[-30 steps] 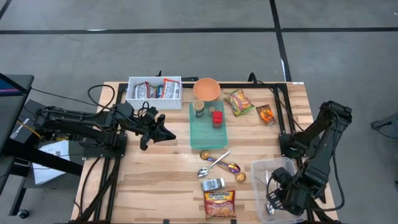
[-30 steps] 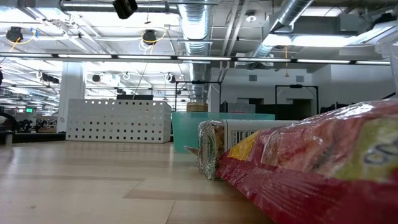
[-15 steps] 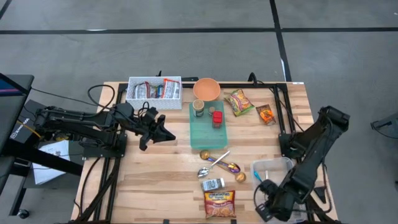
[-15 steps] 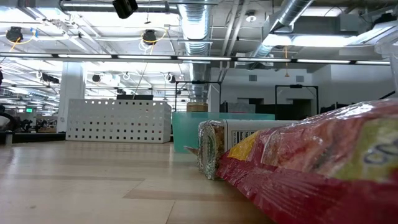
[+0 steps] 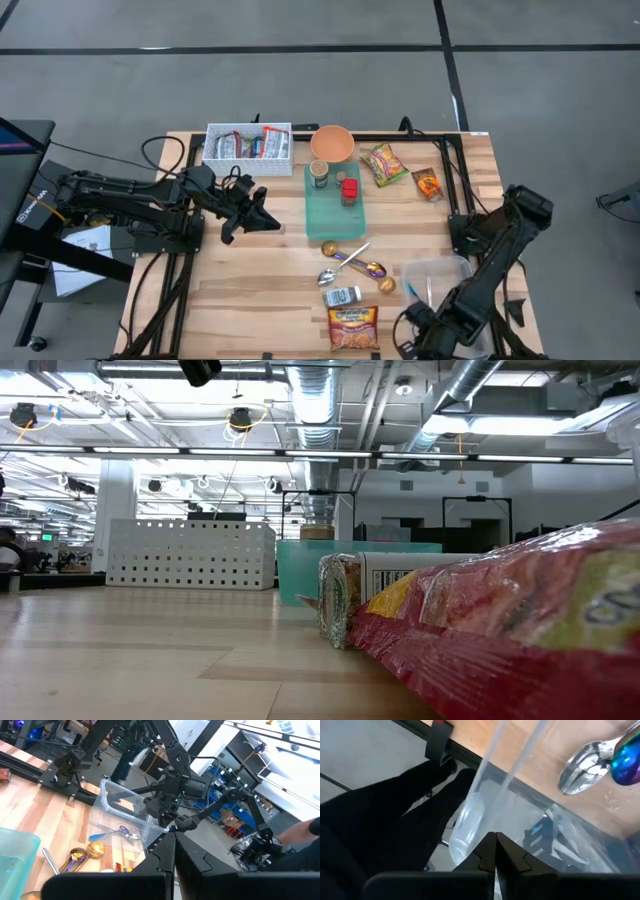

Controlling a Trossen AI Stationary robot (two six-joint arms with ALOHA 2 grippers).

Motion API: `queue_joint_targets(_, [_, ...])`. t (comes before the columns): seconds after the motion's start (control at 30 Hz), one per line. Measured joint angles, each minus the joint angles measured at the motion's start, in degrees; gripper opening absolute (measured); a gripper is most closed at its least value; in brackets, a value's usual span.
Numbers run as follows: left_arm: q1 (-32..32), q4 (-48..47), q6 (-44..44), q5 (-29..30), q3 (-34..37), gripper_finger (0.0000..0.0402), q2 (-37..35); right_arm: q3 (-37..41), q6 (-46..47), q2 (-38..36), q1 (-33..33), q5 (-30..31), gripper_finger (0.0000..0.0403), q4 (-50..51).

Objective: Pick & Place Food Item
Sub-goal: Adjust the white transparent bin

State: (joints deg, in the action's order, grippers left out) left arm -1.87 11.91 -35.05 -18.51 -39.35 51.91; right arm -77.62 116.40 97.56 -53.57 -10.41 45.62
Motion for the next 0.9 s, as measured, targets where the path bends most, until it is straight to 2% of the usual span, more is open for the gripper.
queue_joint_targets(0.57, [0.0,-0.14,0.26,-1.38,0.02,0.0,0.0,0.01,-1.53,0.09,1.94,4.06,0.0,-0.77])
queue_joint_targets(0.9, [0.0,-0.14,0.26,-1.35,0.02,0.0,-0.02,0.01,-1.36,-0.16,1.87,4.48,0.0,0.67])
